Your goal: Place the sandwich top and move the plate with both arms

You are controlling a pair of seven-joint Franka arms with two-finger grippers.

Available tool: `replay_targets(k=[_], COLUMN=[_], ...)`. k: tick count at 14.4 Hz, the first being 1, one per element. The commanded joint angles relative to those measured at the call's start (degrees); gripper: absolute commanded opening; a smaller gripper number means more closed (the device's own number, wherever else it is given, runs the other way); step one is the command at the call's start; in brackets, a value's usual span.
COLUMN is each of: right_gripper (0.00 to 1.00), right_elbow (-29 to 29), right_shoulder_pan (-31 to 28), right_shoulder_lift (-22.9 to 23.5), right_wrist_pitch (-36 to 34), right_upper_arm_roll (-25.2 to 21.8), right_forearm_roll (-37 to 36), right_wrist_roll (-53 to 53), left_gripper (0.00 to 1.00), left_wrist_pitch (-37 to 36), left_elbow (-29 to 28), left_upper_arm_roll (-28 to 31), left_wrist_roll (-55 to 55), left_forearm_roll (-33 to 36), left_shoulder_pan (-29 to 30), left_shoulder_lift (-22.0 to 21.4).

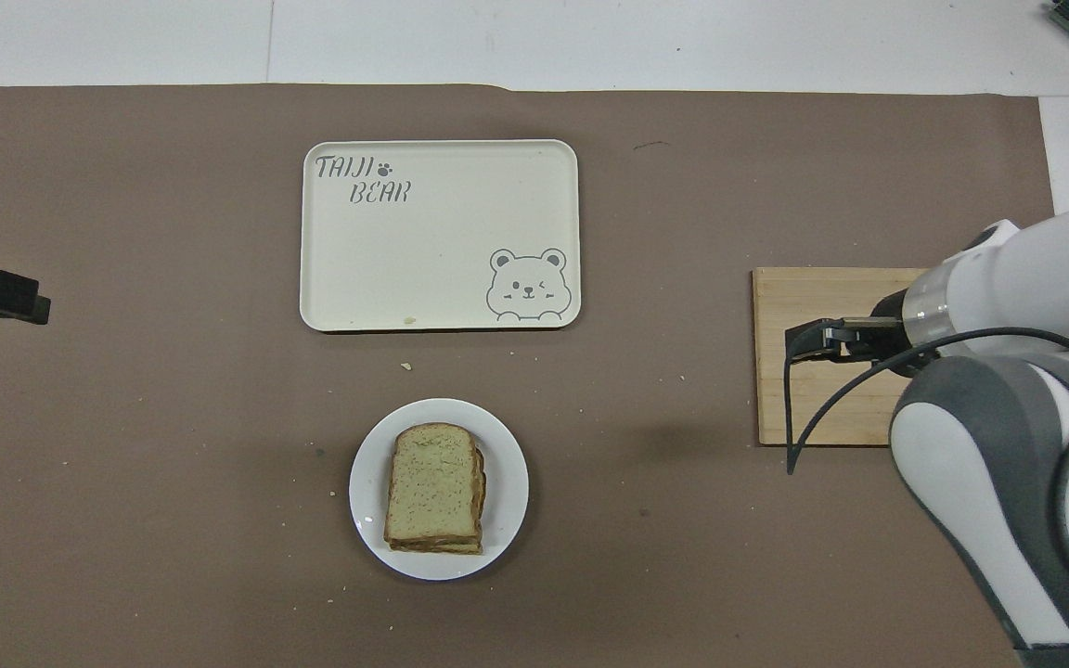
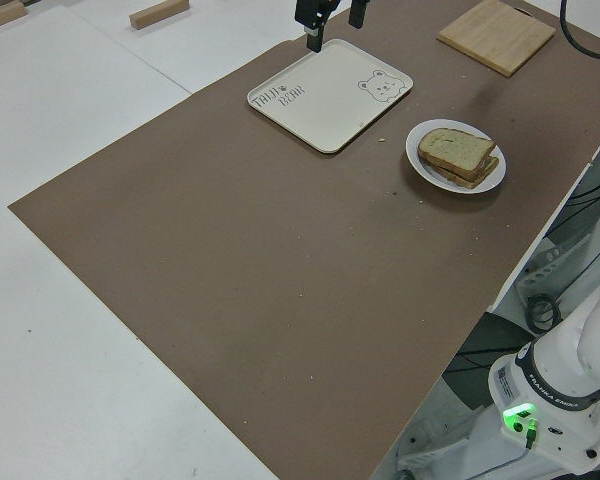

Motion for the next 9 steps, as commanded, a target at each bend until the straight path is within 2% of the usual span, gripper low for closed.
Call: replay_targets(k=[1, 9], right_gripper=[1.0, 1.0], right_elbow=[2.6, 9.9], right_shoulder_pan=[-2.9, -7.2], right_shoulder_lift=[-0.6, -0.9], right_wrist_pitch=[-3.5, -6.3], right_upper_arm_roll=[0.7, 0.6], right_forearm_roll=[-1.7, -4.4], right_wrist_roll=[-0.8, -3.7], left_gripper=[1.0, 1.0], left_wrist_pitch=[-0.9, -0.9], left_elbow=[0.1, 0.1], left_upper_arm_roll=[-0.5, -0.5], left_wrist_roll=[0.4, 0.4], left_forearm_roll=[0.6, 0.6], left_shoulder_pan=[0.8, 0.8], left_shoulder_lift=[-0.1, -0.1])
